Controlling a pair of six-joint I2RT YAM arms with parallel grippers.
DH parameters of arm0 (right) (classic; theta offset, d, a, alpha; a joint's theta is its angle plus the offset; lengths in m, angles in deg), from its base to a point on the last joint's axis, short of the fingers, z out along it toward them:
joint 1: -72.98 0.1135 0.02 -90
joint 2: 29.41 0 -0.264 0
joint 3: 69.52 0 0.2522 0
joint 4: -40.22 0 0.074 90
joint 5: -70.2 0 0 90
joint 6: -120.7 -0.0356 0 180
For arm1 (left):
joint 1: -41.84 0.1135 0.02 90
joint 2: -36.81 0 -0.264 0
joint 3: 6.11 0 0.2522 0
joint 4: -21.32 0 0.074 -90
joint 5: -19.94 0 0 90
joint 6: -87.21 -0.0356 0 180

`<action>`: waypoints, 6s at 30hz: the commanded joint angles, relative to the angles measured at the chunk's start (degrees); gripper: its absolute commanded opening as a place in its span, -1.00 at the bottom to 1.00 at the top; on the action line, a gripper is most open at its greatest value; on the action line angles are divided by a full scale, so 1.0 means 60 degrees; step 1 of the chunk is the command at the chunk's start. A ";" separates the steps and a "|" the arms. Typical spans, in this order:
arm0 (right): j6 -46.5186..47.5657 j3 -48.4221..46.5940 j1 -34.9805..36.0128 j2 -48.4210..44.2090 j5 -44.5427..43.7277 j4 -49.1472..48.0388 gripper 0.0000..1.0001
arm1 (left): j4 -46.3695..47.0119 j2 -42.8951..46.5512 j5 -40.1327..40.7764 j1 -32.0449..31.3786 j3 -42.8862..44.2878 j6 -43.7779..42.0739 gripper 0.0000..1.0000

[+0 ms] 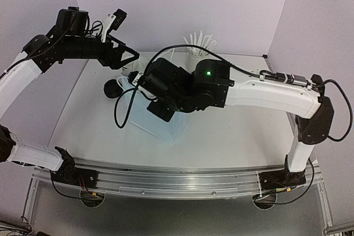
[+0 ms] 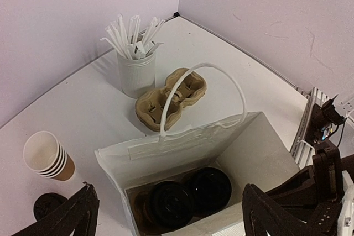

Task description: Pack the takeout coffee

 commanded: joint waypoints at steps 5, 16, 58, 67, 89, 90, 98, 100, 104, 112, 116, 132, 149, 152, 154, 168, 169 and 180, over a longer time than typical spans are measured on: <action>-0.0899 -0.1318 -0.0045 0.0931 -0.0741 0.0119 -1.00 | 0.0024 0.0139 0.1087 0.0303 -0.0161 -0.0084 0.79; -0.0343 -0.1634 -0.0051 0.0996 -0.0382 0.0108 -0.95 | 0.0037 0.0379 0.1191 0.0469 -0.0794 0.0057 0.78; -0.2353 -0.1235 -0.1743 -0.2111 0.1479 0.0109 0.65 | -0.0426 0.0136 0.1453 0.1471 -0.0055 -0.0366 0.57; -0.4741 0.1073 -0.4115 -0.3230 0.0880 0.0108 0.58 | -0.0802 0.1305 0.1414 0.2639 -0.1397 -0.0972 0.40; -0.5523 0.2219 -0.5266 -0.1037 0.5659 -0.0770 0.47 | 0.1085 0.0308 -0.0470 0.2340 -0.4383 -0.3435 0.23; -0.5608 0.2385 -0.5211 -0.1070 0.5794 -0.0870 0.46 | 0.1171 0.0228 -0.0588 0.2322 -0.4368 -0.3365 0.23; -0.6139 0.3003 -0.4639 -0.1288 0.6026 -0.1139 0.46 | 0.2166 -0.0404 -0.0623 0.2229 -0.4271 -0.2722 0.26; -0.6328 0.3123 -0.4512 -0.1355 0.6006 -0.1215 0.45 | 0.2395 -0.0529 -0.0466 0.2229 -0.4266 -0.2683 0.27; -0.6809 0.3431 -0.4245 -0.1491 0.5989 -0.1413 0.45 | 0.2793 -0.0852 -0.0030 0.2233 -0.4074 -0.2394 0.29; -0.7600 0.3926 -0.3815 -0.1483 0.6138 -0.1793 0.45 | 0.3139 -0.1310 0.0153 0.2242 -0.3631 -0.2207 0.32; -0.7837 0.3919 -0.3582 -0.1369 0.6195 -0.1894 0.45 | 0.3236 -0.1477 0.0110 0.2244 -0.3466 -0.2188 0.33; -0.8291 0.3756 -0.3248 -0.1134 0.6894 -0.2183 0.45 | 0.3574 -0.1888 -0.0135 0.2243 -0.3151 -0.2149 0.36; -0.6657 0.3743 -0.5184 -0.3088 0.5554 -0.0814 0.40 | 0.3638 -0.2115 0.0134 0.2266 -0.2951 -0.1930 0.40; -0.5876 0.2981 -0.5925 -0.2813 0.5243 -0.0733 0.35 | 0.3436 -0.2051 0.0265 0.2317 -0.2922 -0.1948 0.43; -0.5361 0.2292 -0.6399 -0.2380 0.4974 -0.0727 0.28 | 0.3250 -0.1962 0.0421 0.2393 -0.2901 -0.1966 0.48; -0.0849 -0.5683 -0.7287 0.3307 0.4684 -0.0885 0.04 | 0.1491 -0.0377 0.0966 0.3205 -0.3637 -0.1347 0.87; -0.0618 -0.6034 -0.7287 0.3639 0.4728 -0.0970 0.04 | 0.1510 -0.0302 0.0990 0.3225 -0.3748 -0.1273 0.87; 0.0452 -0.6217 -0.7287 0.5105 0.4649 -0.3109 0.04 | 0.1715 -0.0061 0.0844 0.3253 -0.4411 -0.0748 0.87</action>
